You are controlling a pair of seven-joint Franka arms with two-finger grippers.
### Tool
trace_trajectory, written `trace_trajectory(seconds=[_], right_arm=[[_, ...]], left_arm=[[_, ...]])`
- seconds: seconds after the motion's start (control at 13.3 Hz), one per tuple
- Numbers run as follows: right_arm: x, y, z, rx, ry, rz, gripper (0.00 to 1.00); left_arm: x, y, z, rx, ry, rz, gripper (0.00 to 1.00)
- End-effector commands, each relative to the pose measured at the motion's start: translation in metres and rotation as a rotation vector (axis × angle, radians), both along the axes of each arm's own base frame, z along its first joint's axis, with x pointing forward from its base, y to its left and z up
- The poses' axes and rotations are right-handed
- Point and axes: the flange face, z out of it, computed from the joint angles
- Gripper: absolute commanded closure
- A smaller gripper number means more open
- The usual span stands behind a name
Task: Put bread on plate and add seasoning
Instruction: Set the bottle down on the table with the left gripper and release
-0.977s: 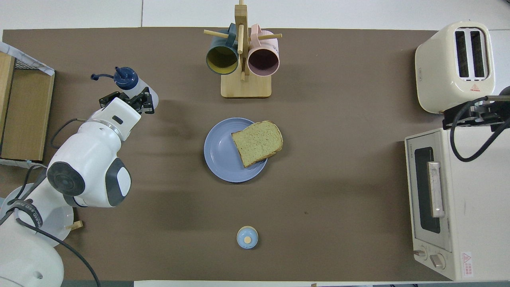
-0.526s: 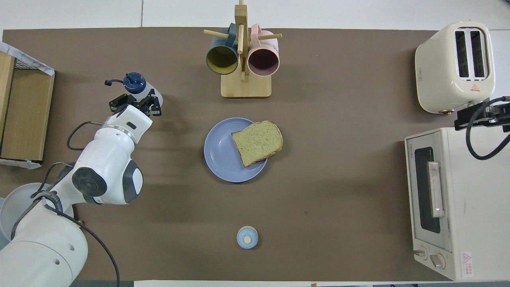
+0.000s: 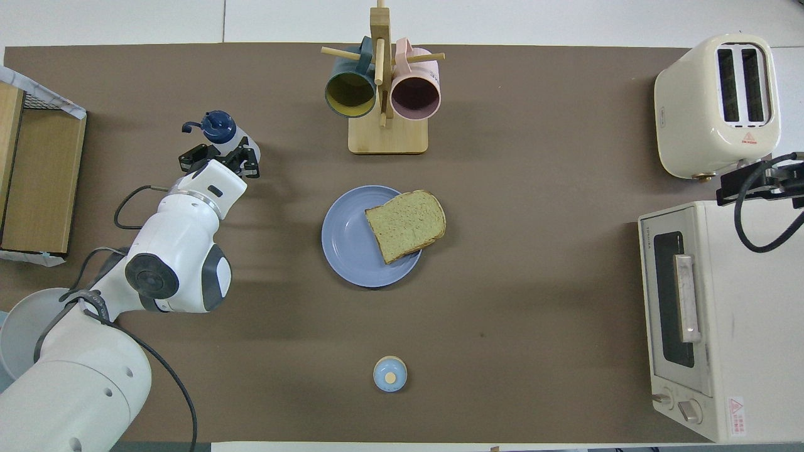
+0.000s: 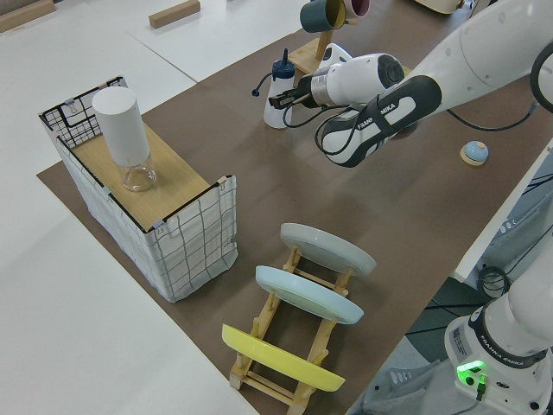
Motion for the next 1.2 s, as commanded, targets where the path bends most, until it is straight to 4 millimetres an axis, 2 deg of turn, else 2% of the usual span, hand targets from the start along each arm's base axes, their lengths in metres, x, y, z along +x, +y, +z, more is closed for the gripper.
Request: trace_trajectory(seconds=[0.0, 0.23, 0.3, 0.38, 0.83, 1.13], right_arm=[[-0.007, -0.002, 0.000, -0.002, 0.003, 0.009, 0.00], [-0.007, -0.002, 0.000, -0.002, 0.002, 0.010, 0.00], [-0.007, -0.002, 0.000, -0.002, 0.002, 0.010, 0.00], [-0.007, -0.002, 0.000, -0.002, 0.002, 0.010, 0.00], [-0.007, -0.002, 0.000, -0.002, 0.002, 0.010, 0.00], [-0.007, -0.002, 0.000, -0.002, 0.002, 0.010, 0.00]], left_arm=[[0.004, -0.003, -0.001, -0.008, -0.018, 0.005, 0.74], [0.005, 0.002, -0.001, 0.007, -0.019, -0.003, 0.40], [0.005, 0.003, -0.001, 0.011, -0.018, -0.004, 0.23], [0.005, 0.004, -0.001, 0.011, -0.017, -0.003, 0.00], [0.002, 0.010, 0.001, 0.010, -0.013, 0.004, 0.00], [-0.013, 0.014, 0.005, 0.003, 0.005, 0.006, 0.00]])
